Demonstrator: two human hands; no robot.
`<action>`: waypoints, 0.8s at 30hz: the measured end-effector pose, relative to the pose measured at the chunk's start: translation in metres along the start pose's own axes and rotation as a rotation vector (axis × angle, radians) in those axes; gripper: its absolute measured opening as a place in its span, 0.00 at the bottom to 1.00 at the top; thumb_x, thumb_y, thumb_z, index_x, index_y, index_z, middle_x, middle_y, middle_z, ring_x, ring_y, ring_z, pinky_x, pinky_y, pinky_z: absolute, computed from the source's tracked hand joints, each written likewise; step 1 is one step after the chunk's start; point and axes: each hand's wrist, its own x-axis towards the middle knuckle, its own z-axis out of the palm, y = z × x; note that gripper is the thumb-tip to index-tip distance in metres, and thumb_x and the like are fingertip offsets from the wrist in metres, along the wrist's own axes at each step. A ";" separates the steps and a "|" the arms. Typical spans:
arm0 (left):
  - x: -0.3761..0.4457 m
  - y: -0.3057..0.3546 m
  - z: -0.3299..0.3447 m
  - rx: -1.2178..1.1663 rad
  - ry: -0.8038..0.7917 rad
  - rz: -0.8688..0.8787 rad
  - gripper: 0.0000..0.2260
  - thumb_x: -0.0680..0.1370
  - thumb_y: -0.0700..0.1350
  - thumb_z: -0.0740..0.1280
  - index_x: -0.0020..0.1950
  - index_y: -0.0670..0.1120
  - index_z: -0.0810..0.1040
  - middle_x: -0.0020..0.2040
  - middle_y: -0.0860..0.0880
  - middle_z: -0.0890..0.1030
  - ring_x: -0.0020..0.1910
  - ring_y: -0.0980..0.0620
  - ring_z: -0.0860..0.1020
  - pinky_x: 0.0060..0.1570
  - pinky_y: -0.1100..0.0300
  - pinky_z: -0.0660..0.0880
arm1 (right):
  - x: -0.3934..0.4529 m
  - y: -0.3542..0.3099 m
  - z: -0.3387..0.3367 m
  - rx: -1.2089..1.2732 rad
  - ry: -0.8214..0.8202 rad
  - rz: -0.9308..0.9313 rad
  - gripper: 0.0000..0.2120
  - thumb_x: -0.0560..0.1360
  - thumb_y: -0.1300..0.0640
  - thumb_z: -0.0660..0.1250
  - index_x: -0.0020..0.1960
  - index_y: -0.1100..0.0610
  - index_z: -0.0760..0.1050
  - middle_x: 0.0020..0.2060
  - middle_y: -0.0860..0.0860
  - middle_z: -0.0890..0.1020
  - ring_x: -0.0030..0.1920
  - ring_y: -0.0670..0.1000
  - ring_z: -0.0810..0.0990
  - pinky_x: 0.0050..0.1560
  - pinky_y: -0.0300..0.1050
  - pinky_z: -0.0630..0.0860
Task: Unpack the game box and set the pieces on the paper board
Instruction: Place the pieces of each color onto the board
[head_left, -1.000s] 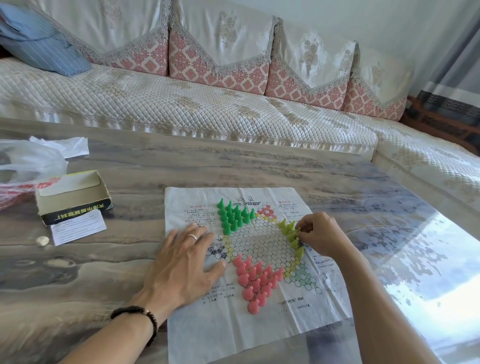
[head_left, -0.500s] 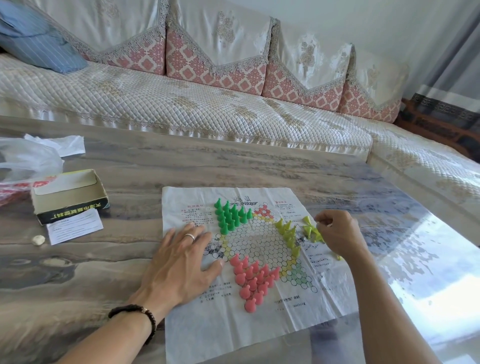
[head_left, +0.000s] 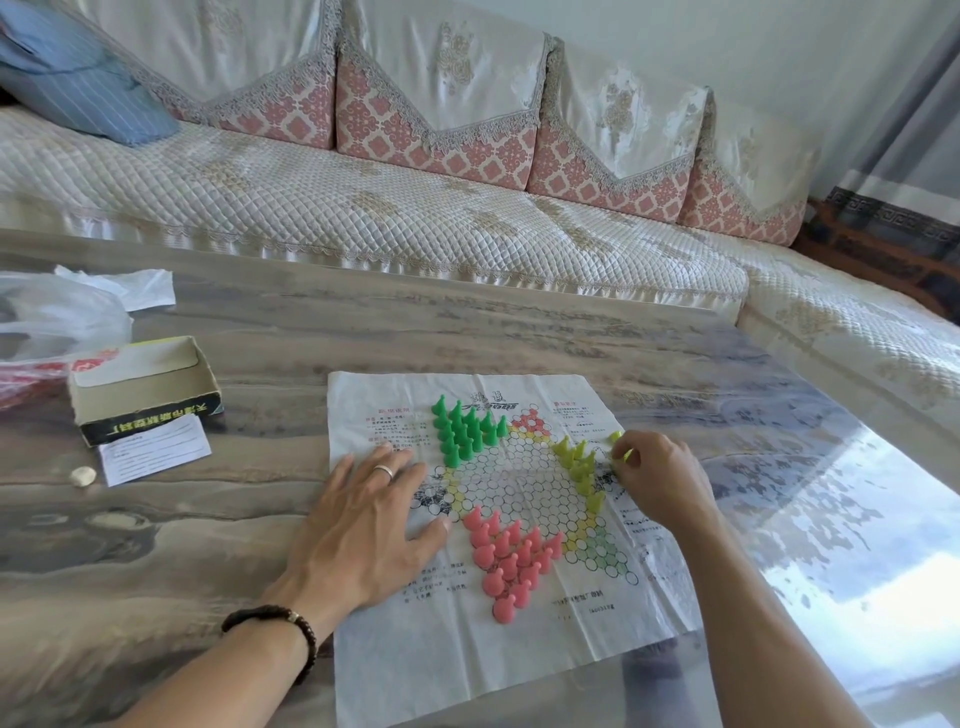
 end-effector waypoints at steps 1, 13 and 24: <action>0.000 0.000 0.000 -0.001 0.004 0.001 0.36 0.72 0.68 0.46 0.74 0.51 0.63 0.76 0.50 0.62 0.77 0.51 0.54 0.75 0.49 0.51 | 0.001 0.001 0.000 0.008 -0.006 0.003 0.06 0.73 0.59 0.67 0.45 0.49 0.79 0.42 0.49 0.83 0.41 0.52 0.80 0.43 0.52 0.80; 0.000 0.000 0.001 0.025 -0.021 -0.008 0.32 0.76 0.67 0.50 0.75 0.52 0.60 0.77 0.51 0.59 0.77 0.52 0.51 0.76 0.50 0.50 | 0.001 -0.001 -0.011 0.285 -0.048 0.021 0.07 0.75 0.58 0.68 0.51 0.53 0.70 0.37 0.51 0.81 0.38 0.51 0.80 0.39 0.48 0.78; -0.001 0.002 -0.004 0.013 0.006 0.010 0.35 0.73 0.68 0.46 0.74 0.51 0.64 0.76 0.50 0.62 0.77 0.51 0.54 0.75 0.52 0.51 | -0.004 -0.002 -0.013 0.225 -0.195 -0.043 0.04 0.74 0.60 0.70 0.45 0.55 0.83 0.32 0.44 0.79 0.32 0.40 0.74 0.32 0.30 0.66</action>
